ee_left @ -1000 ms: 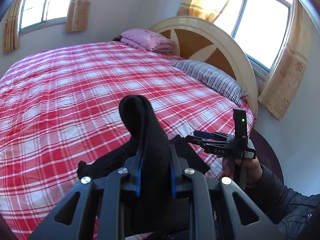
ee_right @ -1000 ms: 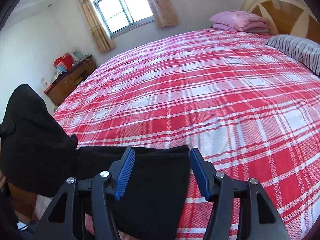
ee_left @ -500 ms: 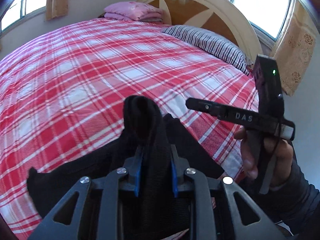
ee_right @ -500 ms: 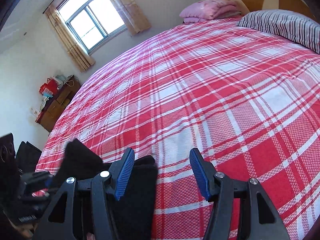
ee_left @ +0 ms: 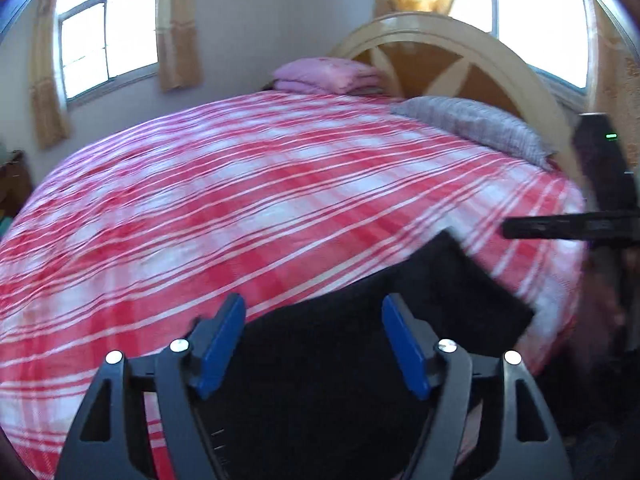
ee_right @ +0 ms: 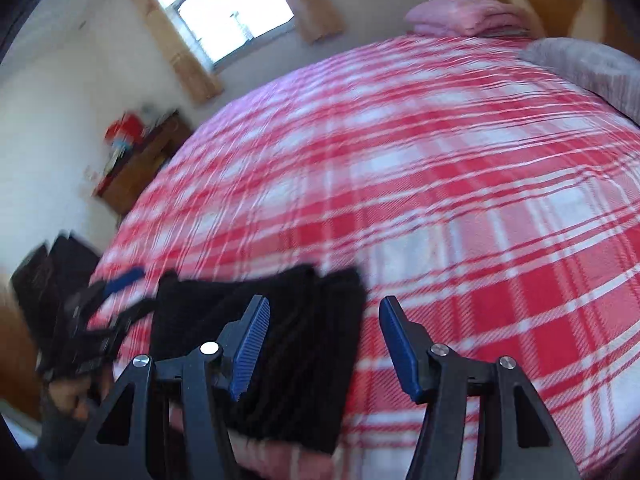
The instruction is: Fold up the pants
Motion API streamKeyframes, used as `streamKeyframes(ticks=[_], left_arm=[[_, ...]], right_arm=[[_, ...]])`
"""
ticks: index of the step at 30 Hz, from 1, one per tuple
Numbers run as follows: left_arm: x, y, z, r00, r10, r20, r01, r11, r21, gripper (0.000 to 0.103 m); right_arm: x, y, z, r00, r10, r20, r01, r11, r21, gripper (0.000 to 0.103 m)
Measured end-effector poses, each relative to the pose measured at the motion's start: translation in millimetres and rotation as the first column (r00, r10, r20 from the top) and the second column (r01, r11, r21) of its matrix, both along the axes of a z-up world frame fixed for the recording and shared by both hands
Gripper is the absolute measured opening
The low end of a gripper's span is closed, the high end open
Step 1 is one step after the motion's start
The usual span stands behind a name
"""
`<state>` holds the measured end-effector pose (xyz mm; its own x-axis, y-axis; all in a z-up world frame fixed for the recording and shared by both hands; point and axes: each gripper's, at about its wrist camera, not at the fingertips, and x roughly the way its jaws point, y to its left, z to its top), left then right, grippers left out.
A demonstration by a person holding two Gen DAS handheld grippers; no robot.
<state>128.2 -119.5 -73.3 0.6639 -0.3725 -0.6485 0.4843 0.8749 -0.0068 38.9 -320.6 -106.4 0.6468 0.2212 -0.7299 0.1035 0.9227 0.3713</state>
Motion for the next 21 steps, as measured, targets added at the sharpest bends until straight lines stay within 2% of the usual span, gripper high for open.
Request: streamKeyframes(ticks=[2, 4, 5, 6, 7, 8, 9, 11, 13, 15, 18, 21], left_arm=[[4, 24, -16, 0.997, 0.078, -0.018, -0.078, 0.997, 0.023, 0.073], [7, 37, -30, 0.991, 0.122, -0.053, -0.121, 0.993, 0.018, 0.073], [10, 45, -36, 0.987, 0.141, -0.079, -0.141, 0.99, 0.006, 0.073], [12, 50, -42, 0.983, 0.15, -0.102, -0.152, 0.988, -0.008, 0.073], [13, 51, -44, 0.982, 0.153, -0.112, -0.156, 0.988, -0.016, 0.073], [14, 53, -46, 0.981, 0.155, -0.117, -0.159, 0.987, -0.028, 0.074], [16, 49, -48, 0.981, 0.158, -0.113, -0.162, 0.986, -0.028, 0.076], [17, 47, -52, 0.978, 0.183, -0.099, -0.184, 0.983, -0.005, 0.093], [19, 46, -58, 0.976, 0.2, -0.083, -0.2, 0.98, 0.011, 0.1], [24, 49, -67, 0.971, 0.219, -0.101, -0.218, 0.976, 0.017, 0.103], [29, 57, -70, 0.961, 0.239, -0.139, -0.245, 0.969, -0.024, 0.103], [28, 58, -58, 0.961, 0.263, -0.089, -0.266, 0.964, -0.022, 0.103]], right_arm=[[-6, 27, -7, 0.995, 0.094, -0.042, -0.095, 0.995, -0.019, 0.059], [-10, 43, -18, 0.986, 0.142, -0.085, -0.145, 0.989, -0.035, 0.059], [-11, 49, -24, 0.983, 0.149, -0.107, -0.155, 0.987, -0.049, 0.055], [-11, 52, -28, 0.983, 0.143, -0.118, -0.153, 0.985, -0.08, 0.036], [-11, 51, -30, 0.985, 0.131, -0.116, -0.142, 0.985, -0.099, 0.027], [-12, 47, -30, 0.987, 0.118, -0.108, -0.128, 0.987, -0.093, 0.026], [-14, 39, -29, 0.989, 0.109, -0.098, -0.116, 0.991, -0.071, 0.02], [-21, 32, -24, 0.991, 0.088, -0.1, -0.098, 0.99, -0.098, 0.011], [-22, 30, -29, 0.989, 0.083, -0.126, -0.098, 0.988, -0.121, 0.011], [-22, 27, -38, 0.985, 0.079, -0.153, -0.1, 0.986, -0.133, 0.011], [-21, 31, -38, 0.984, 0.087, -0.158, -0.113, 0.98, -0.164, 0.012], [-23, 39, -31, 0.984, 0.094, -0.153, -0.127, 0.967, -0.223, 0.013]])
